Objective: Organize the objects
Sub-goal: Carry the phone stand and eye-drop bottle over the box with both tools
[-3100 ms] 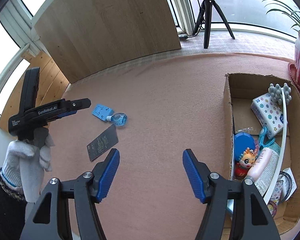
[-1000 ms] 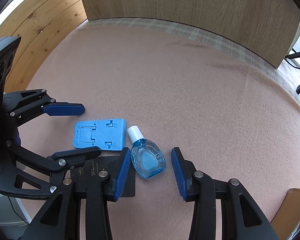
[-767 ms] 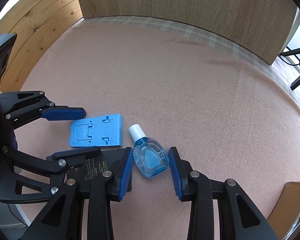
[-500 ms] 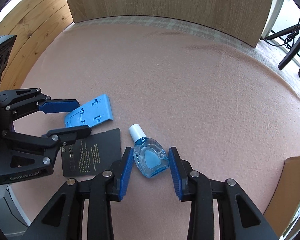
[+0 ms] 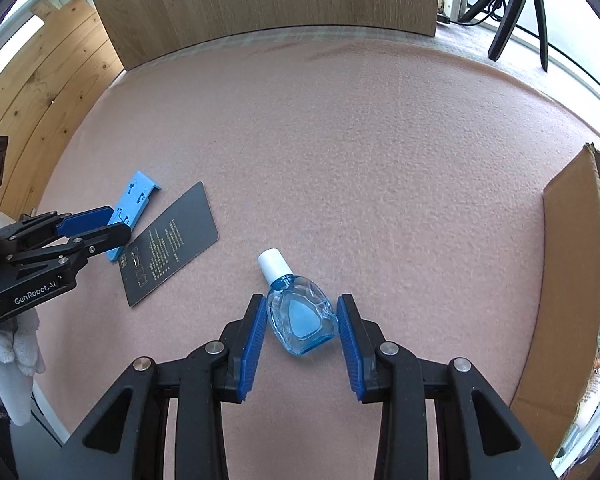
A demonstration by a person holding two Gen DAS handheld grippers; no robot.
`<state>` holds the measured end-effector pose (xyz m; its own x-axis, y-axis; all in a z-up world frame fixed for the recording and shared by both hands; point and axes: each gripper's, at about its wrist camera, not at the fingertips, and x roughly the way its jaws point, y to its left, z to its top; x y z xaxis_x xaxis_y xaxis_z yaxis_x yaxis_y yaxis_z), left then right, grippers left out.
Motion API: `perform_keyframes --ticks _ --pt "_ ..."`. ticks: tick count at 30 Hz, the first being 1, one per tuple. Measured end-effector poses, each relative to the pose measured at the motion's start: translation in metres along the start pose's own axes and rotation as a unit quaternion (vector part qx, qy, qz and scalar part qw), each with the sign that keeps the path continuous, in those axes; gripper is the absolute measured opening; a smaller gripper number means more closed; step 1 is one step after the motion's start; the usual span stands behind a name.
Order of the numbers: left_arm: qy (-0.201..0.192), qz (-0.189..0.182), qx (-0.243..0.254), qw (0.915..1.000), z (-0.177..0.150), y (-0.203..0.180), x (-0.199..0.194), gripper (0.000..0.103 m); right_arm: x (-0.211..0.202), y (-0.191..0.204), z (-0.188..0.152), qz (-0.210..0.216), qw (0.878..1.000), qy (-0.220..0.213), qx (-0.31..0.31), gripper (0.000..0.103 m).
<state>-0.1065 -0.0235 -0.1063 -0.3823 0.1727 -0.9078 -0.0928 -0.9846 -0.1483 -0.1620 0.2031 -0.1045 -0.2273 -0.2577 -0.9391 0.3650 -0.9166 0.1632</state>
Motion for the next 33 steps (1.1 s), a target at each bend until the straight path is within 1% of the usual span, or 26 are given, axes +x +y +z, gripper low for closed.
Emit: perform_keyframes --ticks 4,8,11,14,16,17,20,23,26,28,33 --pt "0.002 -0.003 -0.018 0.9998 -0.029 -0.002 -0.015 0.040 -0.002 0.003 -0.014 0.007 1.000 -0.003 0.006 0.033" --pt "0.001 -0.021 -0.034 0.9992 -0.058 -0.017 -0.025 0.040 -0.007 0.006 -0.028 0.007 1.000 -0.009 0.006 0.033" --pt "-0.002 -0.022 -0.032 0.9993 -0.076 -0.037 -0.029 0.040 -0.010 0.007 -0.040 0.009 1.000 -0.011 0.006 0.033" --pt "0.000 -0.027 -0.026 0.9993 -0.086 -0.052 -0.030 0.040 -0.013 0.009 -0.049 0.005 1.000 -0.012 0.003 0.033" --pt "0.000 -0.008 -0.002 1.0000 -0.087 -0.062 -0.030 0.040 -0.014 0.011 -0.054 0.004 1.000 -0.014 0.001 0.033" --pt "0.000 -0.001 0.002 1.0000 -0.087 -0.064 -0.029 0.040 -0.015 0.012 -0.057 0.003 1.000 -0.015 -0.002 0.033" --pt "-0.002 -0.001 -0.006 1.0000 -0.085 -0.063 -0.029 0.040 -0.016 0.017 -0.062 -0.009 1.000 -0.019 -0.014 0.033" --pt "-0.003 -0.016 -0.019 0.9997 -0.083 -0.062 -0.030 0.040 -0.018 0.019 -0.066 -0.011 0.999 -0.025 -0.015 0.033" --pt "-0.006 -0.025 -0.021 0.9995 -0.082 -0.066 -0.035 0.039 -0.024 0.018 -0.069 -0.005 0.999 -0.032 -0.009 0.033" --pt "-0.011 -0.038 -0.025 0.9989 -0.078 -0.067 -0.039 0.039 -0.031 0.014 -0.071 -0.008 0.999 -0.039 -0.007 0.033" --pt "-0.022 -0.051 -0.013 0.9984 -0.064 -0.083 -0.046 0.039 -0.052 -0.001 -0.075 -0.008 0.998 -0.060 0.012 0.033"
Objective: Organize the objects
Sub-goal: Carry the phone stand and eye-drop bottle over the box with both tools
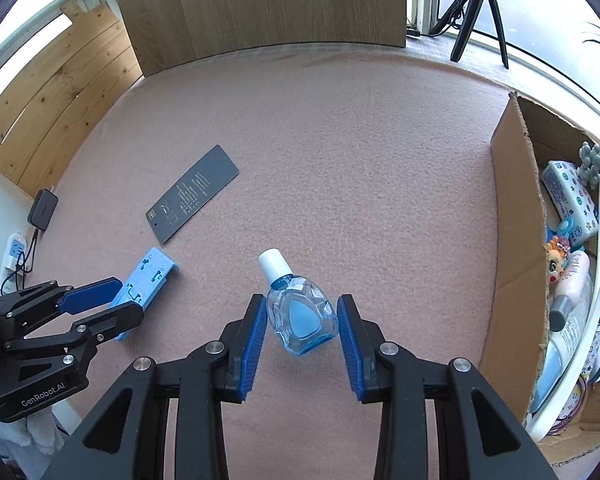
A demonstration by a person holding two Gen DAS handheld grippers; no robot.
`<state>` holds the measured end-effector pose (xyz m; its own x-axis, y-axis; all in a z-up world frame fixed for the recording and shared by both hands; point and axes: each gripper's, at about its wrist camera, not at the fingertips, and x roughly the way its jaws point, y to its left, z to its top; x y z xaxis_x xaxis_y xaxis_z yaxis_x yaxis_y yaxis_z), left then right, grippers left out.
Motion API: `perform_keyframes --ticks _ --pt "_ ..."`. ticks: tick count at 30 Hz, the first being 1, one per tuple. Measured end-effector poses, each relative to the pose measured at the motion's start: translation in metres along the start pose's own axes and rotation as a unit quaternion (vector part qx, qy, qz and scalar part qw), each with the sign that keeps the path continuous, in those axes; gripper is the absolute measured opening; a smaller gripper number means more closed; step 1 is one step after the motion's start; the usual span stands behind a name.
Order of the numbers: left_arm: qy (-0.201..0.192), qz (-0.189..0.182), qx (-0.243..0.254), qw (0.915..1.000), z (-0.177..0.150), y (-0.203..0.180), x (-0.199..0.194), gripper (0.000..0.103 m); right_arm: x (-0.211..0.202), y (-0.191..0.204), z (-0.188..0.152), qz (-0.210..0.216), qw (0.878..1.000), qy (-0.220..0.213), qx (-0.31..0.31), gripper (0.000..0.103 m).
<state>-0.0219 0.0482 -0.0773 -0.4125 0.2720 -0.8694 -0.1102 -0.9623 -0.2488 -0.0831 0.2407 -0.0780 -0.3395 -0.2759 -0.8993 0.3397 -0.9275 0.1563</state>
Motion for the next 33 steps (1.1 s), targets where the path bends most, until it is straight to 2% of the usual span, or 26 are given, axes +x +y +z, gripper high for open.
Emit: perform_keyframes --ticks 5,8,10,17,25,33 --pt "0.002 -0.010 0.011 0.9999 0.008 -0.015 0.009 0.039 -0.026 -0.021 -0.001 -0.003 0.999 -0.025 0.023 0.033" --pt "0.014 -0.002 0.020 0.9997 0.007 -0.020 0.020 0.039 -0.042 -0.035 -0.004 -0.007 0.999 -0.037 0.034 0.033" --pt "0.018 -0.017 0.007 0.9997 0.007 -0.019 0.017 0.039 -0.051 -0.045 -0.005 -0.012 0.998 -0.044 0.040 0.033" --pt "-0.014 -0.039 0.016 0.9990 0.031 -0.040 -0.002 0.039 -0.081 -0.080 -0.010 -0.020 0.994 -0.070 0.080 0.033" --pt "-0.040 -0.077 0.061 0.9944 0.067 -0.101 -0.010 0.039 -0.111 -0.127 -0.018 -0.052 0.987 -0.095 0.119 0.033" --pt "-0.048 -0.100 0.104 0.9884 0.103 -0.175 0.014 0.039 -0.114 -0.166 -0.034 -0.065 0.982 -0.090 0.151 0.033"
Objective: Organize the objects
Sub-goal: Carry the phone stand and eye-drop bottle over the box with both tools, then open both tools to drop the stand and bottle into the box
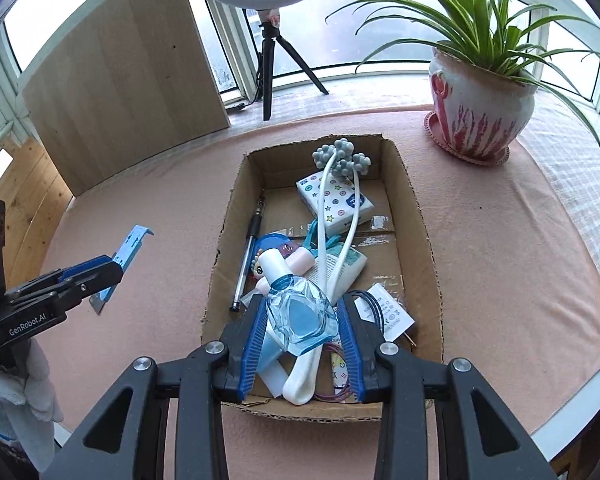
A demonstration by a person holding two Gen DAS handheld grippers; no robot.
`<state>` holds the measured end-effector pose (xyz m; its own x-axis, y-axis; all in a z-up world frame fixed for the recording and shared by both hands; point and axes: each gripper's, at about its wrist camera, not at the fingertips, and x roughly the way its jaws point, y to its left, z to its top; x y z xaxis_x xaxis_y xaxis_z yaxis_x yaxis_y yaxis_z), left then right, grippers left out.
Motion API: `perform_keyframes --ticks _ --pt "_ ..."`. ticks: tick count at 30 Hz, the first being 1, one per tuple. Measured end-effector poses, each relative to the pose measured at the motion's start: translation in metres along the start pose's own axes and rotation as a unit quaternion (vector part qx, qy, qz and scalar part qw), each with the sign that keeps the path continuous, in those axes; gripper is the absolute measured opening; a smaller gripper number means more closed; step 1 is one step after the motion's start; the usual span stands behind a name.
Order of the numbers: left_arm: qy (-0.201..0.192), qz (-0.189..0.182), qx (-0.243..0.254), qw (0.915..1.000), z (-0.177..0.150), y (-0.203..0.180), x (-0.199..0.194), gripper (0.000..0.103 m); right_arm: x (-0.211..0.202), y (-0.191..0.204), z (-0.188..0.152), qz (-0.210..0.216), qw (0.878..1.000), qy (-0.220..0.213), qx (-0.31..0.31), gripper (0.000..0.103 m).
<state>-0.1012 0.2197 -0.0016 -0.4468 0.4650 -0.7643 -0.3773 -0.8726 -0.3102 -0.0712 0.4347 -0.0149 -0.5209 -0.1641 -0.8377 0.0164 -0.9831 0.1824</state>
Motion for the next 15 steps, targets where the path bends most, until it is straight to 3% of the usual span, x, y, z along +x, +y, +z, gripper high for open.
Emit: perform_keyframes --ticks 15 --pt "0.020 -0.008 0.021 0.9995 0.036 -0.056 0.081 0.040 0.015 -0.025 -0.003 0.012 1.000 0.022 0.008 0.033"
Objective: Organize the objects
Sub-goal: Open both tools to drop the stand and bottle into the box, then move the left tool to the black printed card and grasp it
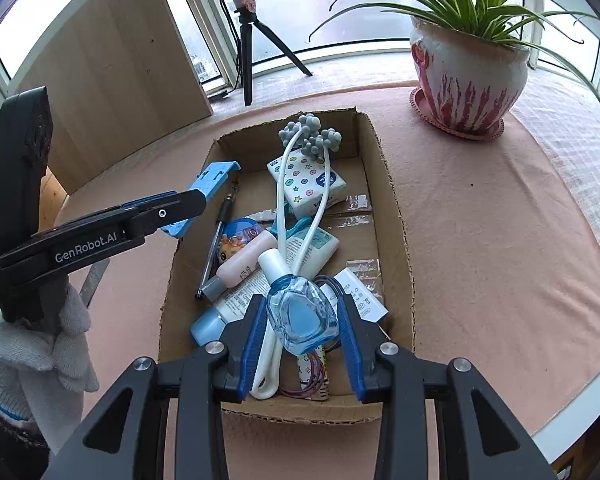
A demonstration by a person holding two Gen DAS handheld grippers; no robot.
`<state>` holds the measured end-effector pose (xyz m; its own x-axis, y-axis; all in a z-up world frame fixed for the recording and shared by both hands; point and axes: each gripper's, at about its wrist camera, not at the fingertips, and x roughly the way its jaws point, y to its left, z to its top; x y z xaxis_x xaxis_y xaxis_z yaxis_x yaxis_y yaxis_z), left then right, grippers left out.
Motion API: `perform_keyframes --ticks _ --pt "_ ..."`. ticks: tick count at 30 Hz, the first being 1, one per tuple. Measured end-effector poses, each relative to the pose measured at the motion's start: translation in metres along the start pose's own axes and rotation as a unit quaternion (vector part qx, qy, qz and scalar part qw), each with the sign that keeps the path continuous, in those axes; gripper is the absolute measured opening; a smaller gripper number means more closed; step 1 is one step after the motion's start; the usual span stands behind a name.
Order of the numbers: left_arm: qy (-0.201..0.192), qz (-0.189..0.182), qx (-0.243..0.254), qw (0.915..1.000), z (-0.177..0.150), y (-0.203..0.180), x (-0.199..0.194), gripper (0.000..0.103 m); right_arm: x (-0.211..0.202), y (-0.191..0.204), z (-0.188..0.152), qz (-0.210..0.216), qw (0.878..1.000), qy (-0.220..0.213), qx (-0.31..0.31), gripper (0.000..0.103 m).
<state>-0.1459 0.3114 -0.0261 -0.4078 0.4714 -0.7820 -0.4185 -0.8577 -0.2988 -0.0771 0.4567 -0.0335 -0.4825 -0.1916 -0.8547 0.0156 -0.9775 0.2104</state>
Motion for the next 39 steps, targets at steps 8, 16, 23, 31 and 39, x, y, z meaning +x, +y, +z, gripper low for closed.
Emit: perform_keyframes --ticks 8,16,23,31,39 --pt "-0.002 0.031 0.020 0.9993 0.002 -0.006 -0.003 0.078 -0.003 0.006 0.004 0.002 1.000 -0.008 -0.020 0.052" --pt "0.001 0.064 0.000 0.9980 -0.014 0.031 -0.031 0.078 -0.009 0.021 0.004 0.012 1.000 -0.015 -0.020 0.053" --pt "0.019 0.103 -0.037 0.9938 -0.044 0.094 -0.058 0.078 -0.014 0.051 -0.001 0.028 0.999 -0.022 -0.031 0.053" --pt "0.055 0.124 -0.072 0.9881 -0.082 0.166 -0.079 0.078 -0.011 0.088 -0.008 0.043 0.998 -0.014 -0.045 0.053" --pt "0.083 0.144 -0.075 0.9832 -0.099 0.217 -0.087 0.078 -0.004 0.116 -0.022 0.043 0.997 0.002 -0.060 0.053"
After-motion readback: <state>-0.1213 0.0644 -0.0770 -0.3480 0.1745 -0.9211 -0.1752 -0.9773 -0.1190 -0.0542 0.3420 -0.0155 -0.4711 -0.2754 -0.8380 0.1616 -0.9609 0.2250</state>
